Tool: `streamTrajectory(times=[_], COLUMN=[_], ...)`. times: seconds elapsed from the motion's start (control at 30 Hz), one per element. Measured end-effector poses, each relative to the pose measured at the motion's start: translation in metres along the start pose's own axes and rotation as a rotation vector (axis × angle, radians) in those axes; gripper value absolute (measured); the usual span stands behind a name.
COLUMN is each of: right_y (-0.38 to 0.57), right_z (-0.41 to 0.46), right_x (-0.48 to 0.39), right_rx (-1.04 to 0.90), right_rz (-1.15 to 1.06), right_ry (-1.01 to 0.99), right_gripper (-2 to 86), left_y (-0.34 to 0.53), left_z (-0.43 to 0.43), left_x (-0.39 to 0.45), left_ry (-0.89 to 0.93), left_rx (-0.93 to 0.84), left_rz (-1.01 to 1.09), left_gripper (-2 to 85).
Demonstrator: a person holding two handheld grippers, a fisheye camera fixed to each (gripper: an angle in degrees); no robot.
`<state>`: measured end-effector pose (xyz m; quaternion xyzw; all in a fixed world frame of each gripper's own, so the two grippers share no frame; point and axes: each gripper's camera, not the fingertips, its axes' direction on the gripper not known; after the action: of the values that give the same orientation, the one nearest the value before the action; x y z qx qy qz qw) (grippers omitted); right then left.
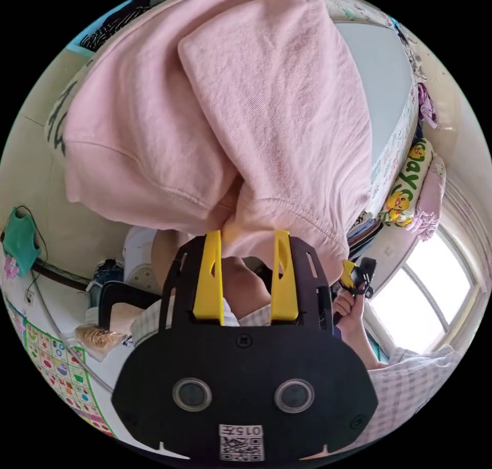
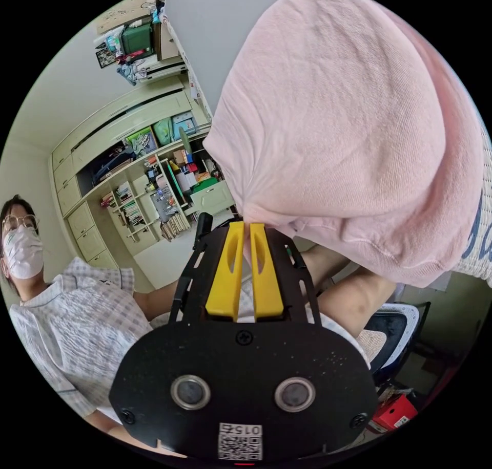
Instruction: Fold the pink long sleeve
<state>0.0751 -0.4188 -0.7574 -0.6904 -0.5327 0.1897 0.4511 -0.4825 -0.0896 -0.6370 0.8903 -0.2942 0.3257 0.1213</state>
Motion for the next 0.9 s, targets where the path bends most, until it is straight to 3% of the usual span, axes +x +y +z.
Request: streamTrajectory(times=[0.13,0.27,0.43,0.53,0.63,0.73,0.9], right_y=[0.004,-0.016,-0.130,-0.191,-0.199,-0.164,-0.082], right_z=[-0.003,-0.027,-0.079,-0.102,-0.103,-0.074,0.035], right_x=[-0.025,-0.074,-0.210,-0.311,-0.365,-0.365,-0.236], right_rx=[0.008,0.089,0.226,0.402,0.468,0.399,0.066], right_rz=[-0.014,-0.075,-0.375,-0.494,-0.522,-0.565,-0.303], right_ry=[-0.028,-0.054,0.059,0.151,0.218,0.345,0.433], right_gripper=[0.7,0.7,1.1,2.0,2.1,3.0,6.9], left_y=[0.014,0.021,-0.063,-0.115,-0.115,-0.083,-0.031], left_z=[0.000,-0.028,-0.087,-0.108,-0.116,-0.097,-0.003], left_x=[0.001,0.034,0.176,0.244,0.279,0.274,0.202], left_ry=[0.138,0.386,0.580,0.672,0.594,0.485,0.221], left_rx=[0.065,0.193,0.413,0.548,0.617,0.564,0.269], left_rz=[0.043,0.175,0.616,0.694,0.714,0.827,0.721], left_gripper=[2.6,0.9,1.1,3.1,5.2,5.8,7.1])
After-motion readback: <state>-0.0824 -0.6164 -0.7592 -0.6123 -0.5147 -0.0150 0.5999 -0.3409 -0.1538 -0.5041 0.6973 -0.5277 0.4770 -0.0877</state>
